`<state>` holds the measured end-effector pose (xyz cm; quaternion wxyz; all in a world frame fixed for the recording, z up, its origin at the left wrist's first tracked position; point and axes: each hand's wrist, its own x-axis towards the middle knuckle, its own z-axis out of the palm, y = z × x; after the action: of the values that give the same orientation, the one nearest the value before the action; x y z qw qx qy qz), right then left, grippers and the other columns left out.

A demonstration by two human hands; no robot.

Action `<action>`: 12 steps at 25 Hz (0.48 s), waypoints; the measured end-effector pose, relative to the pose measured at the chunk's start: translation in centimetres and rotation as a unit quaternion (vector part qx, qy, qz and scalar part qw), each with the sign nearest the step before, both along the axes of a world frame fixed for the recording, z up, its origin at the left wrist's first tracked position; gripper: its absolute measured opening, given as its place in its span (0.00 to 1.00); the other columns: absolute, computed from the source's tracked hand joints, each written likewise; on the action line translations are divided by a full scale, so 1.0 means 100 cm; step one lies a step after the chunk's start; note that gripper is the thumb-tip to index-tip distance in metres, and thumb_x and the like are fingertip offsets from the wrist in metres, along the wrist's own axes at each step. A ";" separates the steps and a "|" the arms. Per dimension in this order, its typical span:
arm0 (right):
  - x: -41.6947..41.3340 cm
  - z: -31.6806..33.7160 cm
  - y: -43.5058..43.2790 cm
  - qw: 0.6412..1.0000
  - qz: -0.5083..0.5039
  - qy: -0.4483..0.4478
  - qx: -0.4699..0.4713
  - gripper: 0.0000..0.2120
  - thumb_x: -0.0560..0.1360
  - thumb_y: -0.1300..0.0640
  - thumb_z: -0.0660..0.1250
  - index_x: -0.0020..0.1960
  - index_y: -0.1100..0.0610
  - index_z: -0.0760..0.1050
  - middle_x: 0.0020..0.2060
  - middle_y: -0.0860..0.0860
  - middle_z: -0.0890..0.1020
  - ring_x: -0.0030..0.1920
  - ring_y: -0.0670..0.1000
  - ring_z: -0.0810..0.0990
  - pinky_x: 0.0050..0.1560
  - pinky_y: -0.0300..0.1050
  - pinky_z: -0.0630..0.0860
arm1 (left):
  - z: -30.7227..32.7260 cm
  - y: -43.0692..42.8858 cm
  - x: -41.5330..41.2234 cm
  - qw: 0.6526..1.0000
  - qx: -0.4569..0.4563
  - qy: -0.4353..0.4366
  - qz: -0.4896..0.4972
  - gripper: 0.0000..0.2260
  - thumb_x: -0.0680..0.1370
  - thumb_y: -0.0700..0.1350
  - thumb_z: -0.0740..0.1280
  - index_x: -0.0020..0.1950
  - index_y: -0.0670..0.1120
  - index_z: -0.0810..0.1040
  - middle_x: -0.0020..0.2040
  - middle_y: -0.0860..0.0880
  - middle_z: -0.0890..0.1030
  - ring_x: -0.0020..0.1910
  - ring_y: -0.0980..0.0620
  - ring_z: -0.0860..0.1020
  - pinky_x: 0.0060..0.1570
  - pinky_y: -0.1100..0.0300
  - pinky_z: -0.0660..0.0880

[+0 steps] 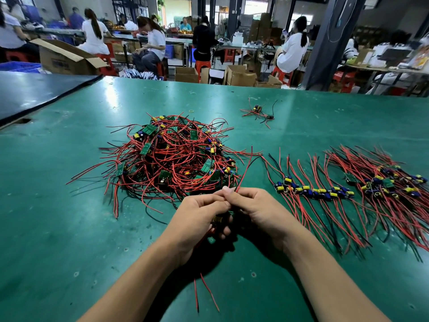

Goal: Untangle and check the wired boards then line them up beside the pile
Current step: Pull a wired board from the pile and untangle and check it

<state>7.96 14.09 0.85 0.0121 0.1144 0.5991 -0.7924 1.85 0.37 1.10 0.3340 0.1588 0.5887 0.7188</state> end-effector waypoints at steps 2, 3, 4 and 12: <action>-0.003 -0.001 0.001 0.999 -0.035 -0.001 0.032 0.17 0.77 0.47 0.71 0.51 0.61 0.84 0.33 0.60 0.81 0.27 0.54 0.78 0.29 0.42 0.74 | 0.000 0.000 0.000 1.000 -0.002 0.000 -0.001 0.08 0.77 0.35 0.67 0.39 0.42 0.83 0.32 0.41 0.79 0.23 0.48 0.75 0.23 0.63 0.72; -0.004 -0.002 0.002 0.996 -0.063 -0.007 0.056 0.16 0.77 0.46 0.71 0.49 0.60 0.85 0.31 0.58 0.80 0.26 0.52 0.76 0.28 0.40 0.71 | 0.000 -0.001 0.000 1.000 -0.006 0.002 -0.001 0.09 0.76 0.35 0.67 0.38 0.43 0.84 0.31 0.42 0.79 0.23 0.48 0.74 0.23 0.63 0.72; -0.006 -0.003 0.004 0.993 -0.093 -0.012 0.077 0.15 0.77 0.45 0.70 0.47 0.58 0.85 0.28 0.55 0.77 0.24 0.50 0.72 0.25 0.37 0.66 | -0.001 0.000 0.000 1.000 -0.011 0.003 -0.003 0.10 0.76 0.35 0.67 0.37 0.44 0.84 0.31 0.42 0.79 0.23 0.48 0.74 0.24 0.63 0.71; -0.011 -0.008 0.028 0.962 -0.262 0.027 0.069 0.15 0.81 0.51 0.66 0.42 0.58 0.84 0.26 0.47 0.61 0.21 0.43 0.60 0.20 0.35 0.57 | 0.000 -0.002 0.003 0.997 -0.037 0.050 -0.051 0.09 0.75 0.36 0.68 0.37 0.43 0.84 0.31 0.43 0.79 0.26 0.48 0.74 0.28 0.63 0.72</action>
<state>6.87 16.86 0.07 -0.2200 0.2469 0.6012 -0.7275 2.16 0.22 1.15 0.3460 0.2124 0.6217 0.6698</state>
